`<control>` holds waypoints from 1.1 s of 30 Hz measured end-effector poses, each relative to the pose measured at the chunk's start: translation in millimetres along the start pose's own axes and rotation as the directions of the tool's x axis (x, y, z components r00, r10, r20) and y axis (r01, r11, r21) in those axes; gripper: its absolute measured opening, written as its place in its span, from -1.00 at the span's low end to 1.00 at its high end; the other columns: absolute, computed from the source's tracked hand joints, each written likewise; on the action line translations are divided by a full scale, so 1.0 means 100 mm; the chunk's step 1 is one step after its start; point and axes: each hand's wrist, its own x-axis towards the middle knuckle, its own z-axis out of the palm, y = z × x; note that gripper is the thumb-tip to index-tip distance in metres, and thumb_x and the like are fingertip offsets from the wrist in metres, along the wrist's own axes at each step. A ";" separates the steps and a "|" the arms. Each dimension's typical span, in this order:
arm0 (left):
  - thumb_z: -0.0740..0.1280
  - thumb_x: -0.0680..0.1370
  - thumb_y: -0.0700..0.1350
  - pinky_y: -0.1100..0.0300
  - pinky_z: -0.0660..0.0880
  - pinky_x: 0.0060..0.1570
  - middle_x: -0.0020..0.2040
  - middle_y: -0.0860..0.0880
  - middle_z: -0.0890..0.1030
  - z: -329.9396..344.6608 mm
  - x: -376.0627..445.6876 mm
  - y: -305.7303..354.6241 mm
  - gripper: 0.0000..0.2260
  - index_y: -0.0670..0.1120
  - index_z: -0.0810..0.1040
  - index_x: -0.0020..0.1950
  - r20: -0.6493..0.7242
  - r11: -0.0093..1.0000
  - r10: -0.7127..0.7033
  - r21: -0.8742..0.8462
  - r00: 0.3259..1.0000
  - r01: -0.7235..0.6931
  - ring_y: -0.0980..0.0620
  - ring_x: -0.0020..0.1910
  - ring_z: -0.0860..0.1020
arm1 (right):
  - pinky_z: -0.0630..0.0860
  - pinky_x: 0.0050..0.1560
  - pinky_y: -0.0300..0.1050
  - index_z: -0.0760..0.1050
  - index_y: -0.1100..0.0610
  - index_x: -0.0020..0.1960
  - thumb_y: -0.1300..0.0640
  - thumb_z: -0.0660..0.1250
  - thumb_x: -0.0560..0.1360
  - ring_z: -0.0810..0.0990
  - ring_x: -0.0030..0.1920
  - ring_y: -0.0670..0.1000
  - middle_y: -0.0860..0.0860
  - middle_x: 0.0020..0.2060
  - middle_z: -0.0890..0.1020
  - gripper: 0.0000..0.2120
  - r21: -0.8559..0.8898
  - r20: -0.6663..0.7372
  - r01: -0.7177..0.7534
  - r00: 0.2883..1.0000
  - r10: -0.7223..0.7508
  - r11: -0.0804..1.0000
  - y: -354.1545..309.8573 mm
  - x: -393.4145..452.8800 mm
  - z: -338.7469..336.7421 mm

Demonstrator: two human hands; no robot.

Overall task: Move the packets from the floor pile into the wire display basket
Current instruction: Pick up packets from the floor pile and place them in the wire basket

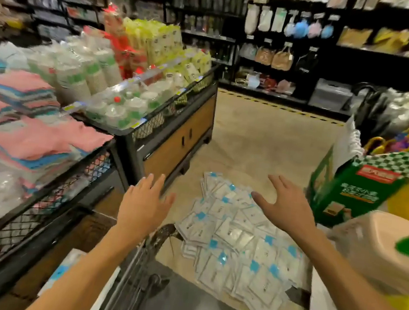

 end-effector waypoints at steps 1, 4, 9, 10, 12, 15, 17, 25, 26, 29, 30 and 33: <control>0.01 0.67 0.30 -0.10 0.21 0.55 0.64 -0.09 0.20 0.07 0.10 0.17 -0.38 0.04 0.12 0.67 0.008 1.000 0.022 0.016 1.000 -0.022 -0.10 0.61 0.20 | 0.17 0.56 0.07 0.22 0.01 0.62 -0.43 0.16 0.57 0.25 0.59 0.12 0.06 0.60 0.29 -0.22 -0.004 -0.006 -0.031 1.000 0.031 1.000 0.19 0.02 -0.02; 0.04 0.67 0.27 -0.11 0.23 0.54 0.63 -0.09 0.24 0.25 0.36 0.71 -0.40 0.01 0.16 0.65 0.025 0.995 0.091 0.034 0.996 -0.092 -0.10 0.59 0.23 | 0.19 0.55 0.07 0.23 0.02 0.62 -0.44 0.16 0.55 0.26 0.59 0.11 0.09 0.59 0.31 -0.21 -0.016 -0.009 -0.098 0.995 0.098 0.995 0.76 0.10 -0.04; 0.08 0.67 0.23 -0.02 0.26 0.46 0.54 -0.06 0.37 0.57 0.68 1.47 -0.45 -0.01 0.25 0.60 0.063 0.980 0.199 -0.012 0.978 -0.198 -0.08 0.51 0.34 | 0.23 0.56 0.13 0.23 0.02 0.62 -0.44 0.17 0.55 0.27 0.58 0.16 0.09 0.60 0.30 -0.20 -0.029 -0.019 -0.261 0.965 0.261 0.965 1.57 0.11 -0.01; 0.05 0.66 0.27 -0.01 0.28 0.44 0.53 -0.07 0.39 0.62 0.71 1.52 -0.42 -0.01 0.27 0.59 0.069 0.978 0.207 -0.016 0.976 -0.206 -0.08 0.49 0.36 | 0.22 0.57 0.13 0.22 0.03 0.62 -0.43 0.17 0.55 0.26 0.58 0.16 0.10 0.60 0.29 -0.19 -0.030 -0.017 -0.276 0.961 0.275 0.961 1.65 0.10 0.00; 0.01 0.64 0.30 -0.02 0.29 0.45 0.56 -0.09 0.36 0.83 0.84 1.70 -0.38 -0.02 0.26 0.60 0.117 0.971 0.239 -0.022 0.964 -0.238 -0.10 0.51 0.35 | 0.26 0.55 0.13 0.26 0.05 0.60 -0.42 0.19 0.55 0.30 0.57 0.15 0.10 0.58 0.33 -0.21 -0.019 -0.004 -0.333 0.943 0.333 0.943 1.91 0.08 0.04; -0.07 0.61 0.34 -0.09 0.30 0.48 0.59 -0.13 0.30 1.17 1.04 1.89 -0.31 -0.02 0.21 0.63 0.193 0.956 0.292 -0.045 0.937 -0.289 -0.14 0.54 0.30 | 0.38 0.47 0.12 0.31 0.04 0.55 -0.45 0.17 0.53 0.39 0.49 0.11 0.05 0.51 0.42 -0.22 -0.026 0.009 -0.408 0.913 0.409 0.912 2.25 0.06 0.17; -0.10 0.61 0.35 -0.10 0.28 0.48 0.60 -0.14 0.28 1.38 1.18 2.01 -0.30 0.00 0.16 0.65 0.235 0.943 0.330 -0.040 0.914 -0.330 -0.14 0.55 0.27 | 0.37 0.45 0.09 0.30 0.04 0.57 -0.47 0.14 0.53 0.40 0.48 0.10 0.04 0.52 0.42 -0.20 -0.035 0.013 -0.458 0.888 0.459 0.888 2.41 0.05 0.26; -0.01 0.67 0.27 -0.10 0.08 0.60 0.67 -0.06 0.08 2.24 1.79 2.38 -0.37 0.02 0.03 0.68 0.384 0.903 0.407 -0.037 0.829 -0.427 -0.07 0.65 0.07 | 0.32 0.52 0.10 0.28 0.12 0.60 -0.36 0.25 0.55 0.33 0.55 0.16 0.12 0.56 0.37 -0.21 -0.005 0.044 -0.639 0.768 0.639 0.769 2.80 0.10 0.72; -0.02 0.67 0.27 -0.09 0.05 0.61 0.68 -0.06 0.06 2.37 1.87 2.42 -0.37 0.02 0.01 0.68 0.397 0.894 0.419 -0.021 0.817 -0.448 -0.06 0.65 0.05 | 0.31 0.53 0.11 0.26 0.11 0.60 -0.37 0.24 0.55 0.32 0.56 0.15 0.12 0.56 0.37 -0.20 0.009 0.054 -0.651 0.758 0.650 0.759 2.85 0.13 0.81; -0.05 0.68 0.27 -0.07 -0.03 0.62 0.69 -0.04 -0.03 2.80 2.06 2.51 -0.37 0.03 -0.07 0.68 0.463 0.880 0.420 0.003 0.780 -0.475 -0.04 0.66 -0.04 | 0.22 0.57 0.12 0.21 0.08 0.63 -0.37 0.24 0.55 0.24 0.60 0.15 0.12 0.59 0.31 -0.19 0.024 0.109 -0.701 0.711 0.695 0.713 3.01 0.19 1.17; -0.05 0.68 0.27 -0.07 -0.05 0.62 0.69 -0.04 -0.04 2.96 2.11 2.54 -0.37 0.03 -0.07 0.68 0.481 0.880 0.414 0.006 0.773 -0.475 -0.03 0.66 -0.06 | 0.22 0.56 0.11 0.20 0.08 0.63 -0.36 0.25 0.55 0.24 0.60 0.15 0.12 0.59 0.31 -0.19 0.029 0.122 -0.711 0.700 0.704 0.702 3.07 0.21 1.31; -0.05 0.68 0.27 -0.07 -0.08 0.62 0.69 -0.04 -0.07 3.56 2.20 2.60 -0.35 0.02 -0.11 0.69 0.516 0.882 0.388 0.031 0.764 -0.470 -0.03 0.66 -0.08 | 0.26 0.52 0.08 0.27 0.15 0.60 -0.29 0.31 0.56 0.33 0.54 0.18 0.15 0.54 0.39 -0.22 0.071 0.145 -0.728 0.683 0.716 0.681 3.29 0.23 1.82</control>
